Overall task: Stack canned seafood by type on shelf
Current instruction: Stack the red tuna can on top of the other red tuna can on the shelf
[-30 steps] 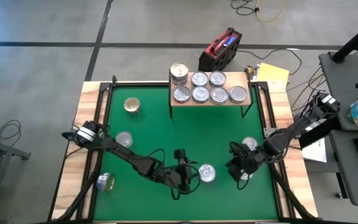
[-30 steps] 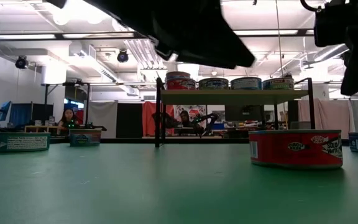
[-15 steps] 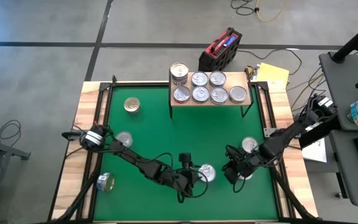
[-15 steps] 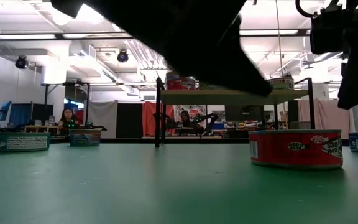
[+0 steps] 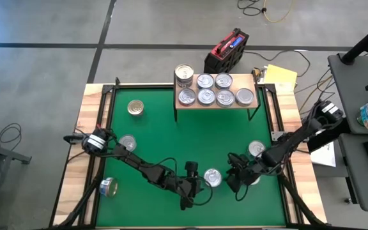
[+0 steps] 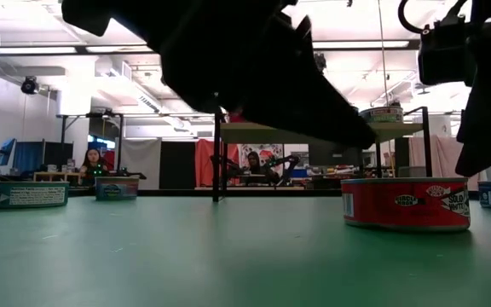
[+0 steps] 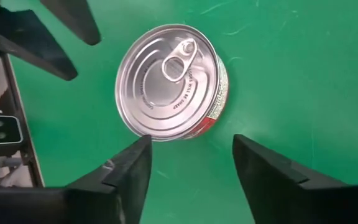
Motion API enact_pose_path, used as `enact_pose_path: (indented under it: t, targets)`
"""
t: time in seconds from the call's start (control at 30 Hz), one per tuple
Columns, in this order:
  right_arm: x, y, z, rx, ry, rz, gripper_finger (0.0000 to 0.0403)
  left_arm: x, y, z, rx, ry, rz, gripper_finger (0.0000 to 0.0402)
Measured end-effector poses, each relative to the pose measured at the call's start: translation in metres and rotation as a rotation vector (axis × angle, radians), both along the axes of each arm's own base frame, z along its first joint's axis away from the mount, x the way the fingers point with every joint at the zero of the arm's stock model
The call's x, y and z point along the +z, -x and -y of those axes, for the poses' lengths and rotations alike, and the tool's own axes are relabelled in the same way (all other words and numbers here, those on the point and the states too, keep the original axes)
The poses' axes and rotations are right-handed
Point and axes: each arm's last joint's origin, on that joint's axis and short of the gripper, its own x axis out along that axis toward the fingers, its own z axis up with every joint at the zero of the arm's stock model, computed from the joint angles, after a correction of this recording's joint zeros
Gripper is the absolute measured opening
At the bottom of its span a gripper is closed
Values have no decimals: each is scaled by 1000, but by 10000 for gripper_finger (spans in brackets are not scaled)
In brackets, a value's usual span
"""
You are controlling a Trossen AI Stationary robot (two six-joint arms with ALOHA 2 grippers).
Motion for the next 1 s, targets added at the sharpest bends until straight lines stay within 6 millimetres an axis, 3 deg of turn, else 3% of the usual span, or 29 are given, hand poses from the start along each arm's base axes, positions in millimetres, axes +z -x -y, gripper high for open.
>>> enact_pose_path:
  t: [0.4, 1.0]
  targets:
    - [-9, -6, -4, 13, 9, 4, 274, -10, -9, 2, 15, 51, 73, 134]
    - [-11, -8, -2, -1, 87, 52, 294, -23, -11, -7, 45, 20, 3, 55]
